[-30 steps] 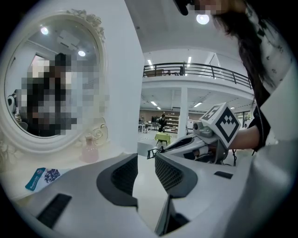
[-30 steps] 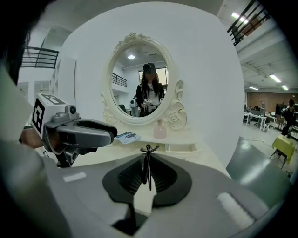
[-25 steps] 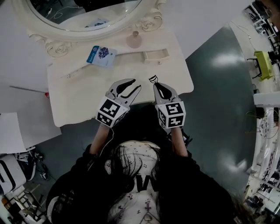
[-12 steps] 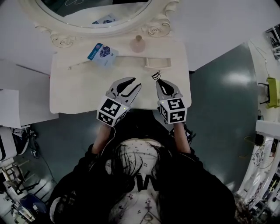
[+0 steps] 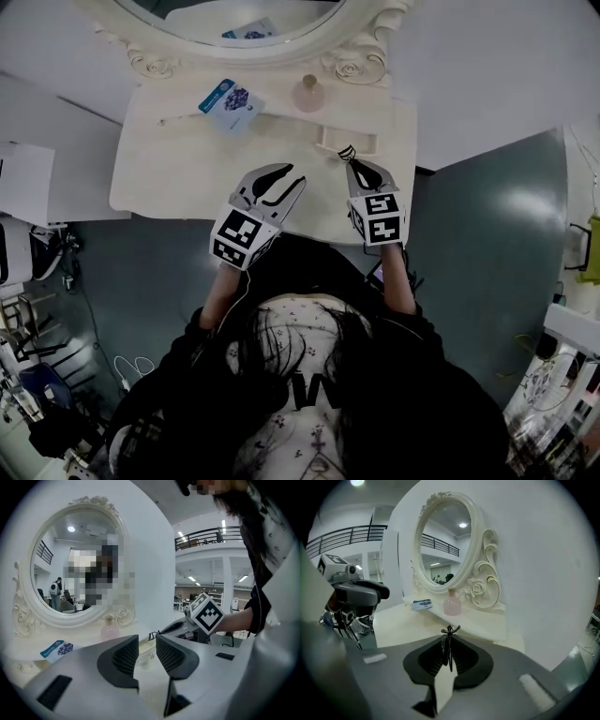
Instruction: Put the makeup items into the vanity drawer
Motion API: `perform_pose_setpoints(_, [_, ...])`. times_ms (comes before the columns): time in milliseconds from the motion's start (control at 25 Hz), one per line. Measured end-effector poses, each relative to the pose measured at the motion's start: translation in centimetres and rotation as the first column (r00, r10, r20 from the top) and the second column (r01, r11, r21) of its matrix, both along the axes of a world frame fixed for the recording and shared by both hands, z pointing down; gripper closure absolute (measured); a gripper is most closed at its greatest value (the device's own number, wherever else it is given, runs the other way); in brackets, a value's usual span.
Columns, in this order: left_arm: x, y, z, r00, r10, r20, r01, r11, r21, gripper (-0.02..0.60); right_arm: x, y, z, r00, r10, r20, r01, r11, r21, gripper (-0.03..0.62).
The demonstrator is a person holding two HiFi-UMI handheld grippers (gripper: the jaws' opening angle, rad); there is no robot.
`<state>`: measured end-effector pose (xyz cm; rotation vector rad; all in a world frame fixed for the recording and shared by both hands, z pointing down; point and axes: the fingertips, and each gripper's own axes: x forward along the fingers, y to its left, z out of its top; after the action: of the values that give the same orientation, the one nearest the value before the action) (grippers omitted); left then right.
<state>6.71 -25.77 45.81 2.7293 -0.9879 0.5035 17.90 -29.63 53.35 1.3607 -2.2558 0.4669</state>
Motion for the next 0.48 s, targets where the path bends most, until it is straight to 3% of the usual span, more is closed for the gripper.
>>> perform_pose_setpoints(320, [0.1, 1.4, 0.8, 0.997, -0.067, 0.041, 0.068, 0.997, -0.025, 0.466, 1.2, -3.5, 3.5, 0.999, -0.038, 0.018, 0.040, 0.992, -0.119, 0.563])
perform_pose_setpoints(480, [-0.5, 1.4, 0.9, 0.995, -0.081, 0.056, 0.083, 0.996, -0.030, 0.466, 1.3, -4.9, 4.8, 0.993, -0.108, -0.038, 0.101, 0.982, -0.162, 0.563])
